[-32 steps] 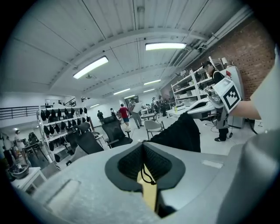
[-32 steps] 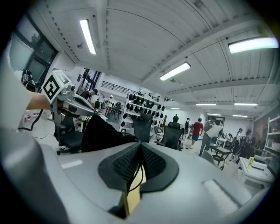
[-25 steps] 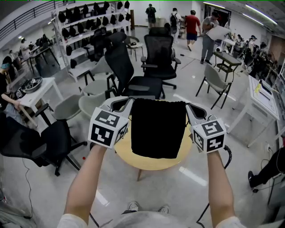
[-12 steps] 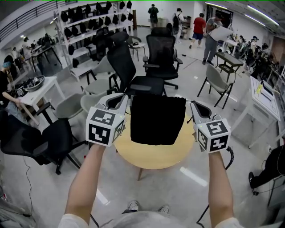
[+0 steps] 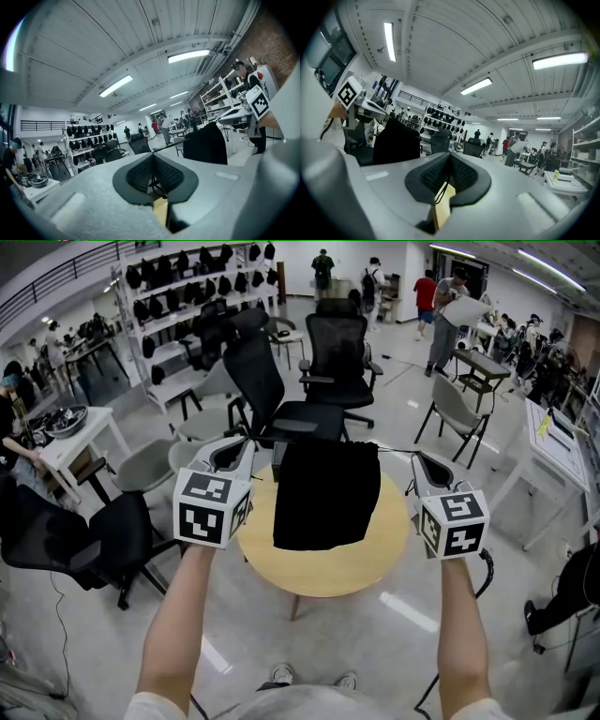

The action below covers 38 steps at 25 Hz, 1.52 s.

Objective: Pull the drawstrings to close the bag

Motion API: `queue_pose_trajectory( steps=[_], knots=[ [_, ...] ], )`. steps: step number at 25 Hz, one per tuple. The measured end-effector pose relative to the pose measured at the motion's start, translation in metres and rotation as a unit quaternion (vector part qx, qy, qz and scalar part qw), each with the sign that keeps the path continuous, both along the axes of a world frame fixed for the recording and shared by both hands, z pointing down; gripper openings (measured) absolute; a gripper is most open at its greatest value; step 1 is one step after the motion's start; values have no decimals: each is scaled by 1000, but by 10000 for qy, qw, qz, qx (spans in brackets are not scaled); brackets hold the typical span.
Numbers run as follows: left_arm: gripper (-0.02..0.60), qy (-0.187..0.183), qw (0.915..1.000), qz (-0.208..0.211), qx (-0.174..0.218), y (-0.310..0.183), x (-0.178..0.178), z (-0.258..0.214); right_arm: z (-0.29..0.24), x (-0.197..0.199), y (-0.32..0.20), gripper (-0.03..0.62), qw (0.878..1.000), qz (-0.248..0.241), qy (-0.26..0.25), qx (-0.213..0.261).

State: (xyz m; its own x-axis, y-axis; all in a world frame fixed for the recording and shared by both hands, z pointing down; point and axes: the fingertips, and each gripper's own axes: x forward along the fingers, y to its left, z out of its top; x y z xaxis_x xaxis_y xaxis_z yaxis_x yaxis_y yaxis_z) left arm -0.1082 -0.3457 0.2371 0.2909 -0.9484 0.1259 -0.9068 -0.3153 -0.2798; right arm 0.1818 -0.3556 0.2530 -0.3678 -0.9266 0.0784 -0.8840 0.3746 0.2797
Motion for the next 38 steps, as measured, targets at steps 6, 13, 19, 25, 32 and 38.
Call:
queue_pose_trajectory(
  steps=[6, 13, 19, 25, 32, 38],
  knots=[
    [6, 118, 9999, -114, -46, -2, -10, 0, -1, 13, -3, 3, 9999, 143, -43, -43],
    [6, 213, 9994, -259, -53, -3, -29, 3, 1, 28, -4, 3, 9993, 297, -188, -94],
    [6, 186, 9993, -314, -111, -4, -35, 12, 6, 36, -5, 3, 9988, 392, -269, -138],
    [6, 256, 9985, -462, -139, -3, -44, 18, 10, 47, -5, 4, 9982, 464, -336, -171],
    [6, 390, 9977, -547, -115, -3, -49, 17, 7, 51, -5, 5, 9972, 472, -557, -186],
    [6, 481, 9970, -594, -140, -4, -52, 22, 8, 49, -4, 5, 9961, 538, -681, -179]
  ],
)
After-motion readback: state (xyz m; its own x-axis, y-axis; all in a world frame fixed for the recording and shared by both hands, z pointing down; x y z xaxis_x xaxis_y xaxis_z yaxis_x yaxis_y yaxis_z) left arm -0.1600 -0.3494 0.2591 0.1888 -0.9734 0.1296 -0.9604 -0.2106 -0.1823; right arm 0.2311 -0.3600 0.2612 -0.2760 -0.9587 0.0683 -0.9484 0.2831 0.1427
